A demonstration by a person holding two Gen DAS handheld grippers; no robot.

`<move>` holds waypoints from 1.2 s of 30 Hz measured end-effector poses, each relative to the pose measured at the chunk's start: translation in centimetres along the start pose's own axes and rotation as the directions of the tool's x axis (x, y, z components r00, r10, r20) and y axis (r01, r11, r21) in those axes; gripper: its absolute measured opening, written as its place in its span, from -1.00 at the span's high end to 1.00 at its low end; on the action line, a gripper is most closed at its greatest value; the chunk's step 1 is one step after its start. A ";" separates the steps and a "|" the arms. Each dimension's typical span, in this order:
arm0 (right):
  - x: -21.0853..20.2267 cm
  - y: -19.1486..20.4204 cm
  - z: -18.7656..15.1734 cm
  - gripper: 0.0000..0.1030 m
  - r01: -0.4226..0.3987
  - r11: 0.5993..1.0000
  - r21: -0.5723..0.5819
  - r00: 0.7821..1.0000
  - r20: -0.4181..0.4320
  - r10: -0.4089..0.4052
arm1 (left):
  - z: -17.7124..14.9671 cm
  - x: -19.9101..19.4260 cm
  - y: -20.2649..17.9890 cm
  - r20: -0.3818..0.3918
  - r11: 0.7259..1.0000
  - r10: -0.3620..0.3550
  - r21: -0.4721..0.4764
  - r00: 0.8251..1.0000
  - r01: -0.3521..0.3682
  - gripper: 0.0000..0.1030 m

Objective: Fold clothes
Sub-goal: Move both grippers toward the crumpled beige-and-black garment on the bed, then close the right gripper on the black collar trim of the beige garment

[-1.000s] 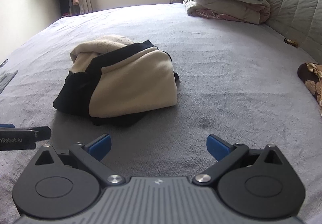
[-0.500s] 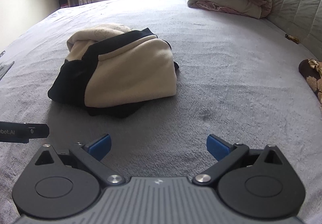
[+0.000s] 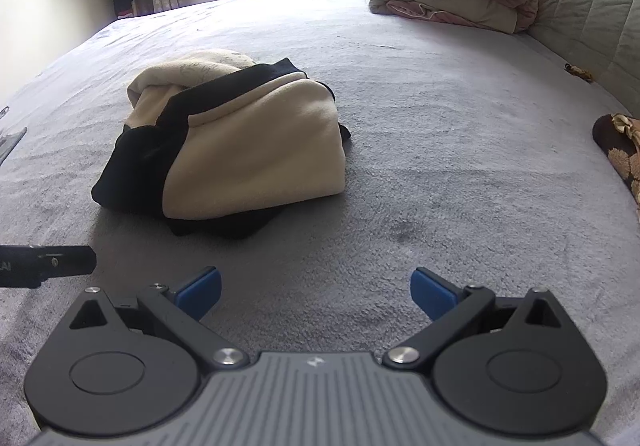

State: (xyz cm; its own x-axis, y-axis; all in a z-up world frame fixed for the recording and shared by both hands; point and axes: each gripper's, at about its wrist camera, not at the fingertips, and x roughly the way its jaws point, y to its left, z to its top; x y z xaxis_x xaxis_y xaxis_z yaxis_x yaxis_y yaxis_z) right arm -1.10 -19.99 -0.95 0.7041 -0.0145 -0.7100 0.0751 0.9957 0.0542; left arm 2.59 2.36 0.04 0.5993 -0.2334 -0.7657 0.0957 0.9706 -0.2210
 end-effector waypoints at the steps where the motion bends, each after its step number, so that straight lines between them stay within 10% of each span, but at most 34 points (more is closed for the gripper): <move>1: 0.0 0.0 0.1 -1.00 -0.006 1.000 0.003 1.000 0.001 0.006 | 0.1 0.0 0.2 -0.002 1.000 -0.014 -0.009 1.000 0.014 -1.00; 20: 0.7 2.5 7.7 -1.00 -0.165 0.980 0.109 0.986 0.002 0.166 | 1.3 -0.4 2.1 -0.008 0.990 -0.141 -0.011 0.990 0.141 -1.00; 36: 6.6 5.7 11.2 -1.00 -0.122 0.961 0.247 0.982 -0.109 0.152 | 1.9 -1.9 2.6 0.047 0.996 -0.017 0.083 0.999 0.013 -1.00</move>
State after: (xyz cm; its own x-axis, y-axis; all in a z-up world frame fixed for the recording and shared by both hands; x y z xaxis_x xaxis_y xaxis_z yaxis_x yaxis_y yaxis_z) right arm 11.89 -15.40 2.54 0.6261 0.1476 -0.7657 0.1612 0.9362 0.3122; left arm 3.19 5.45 2.11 0.6344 -0.2464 -0.7327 0.1686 0.9691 -0.1800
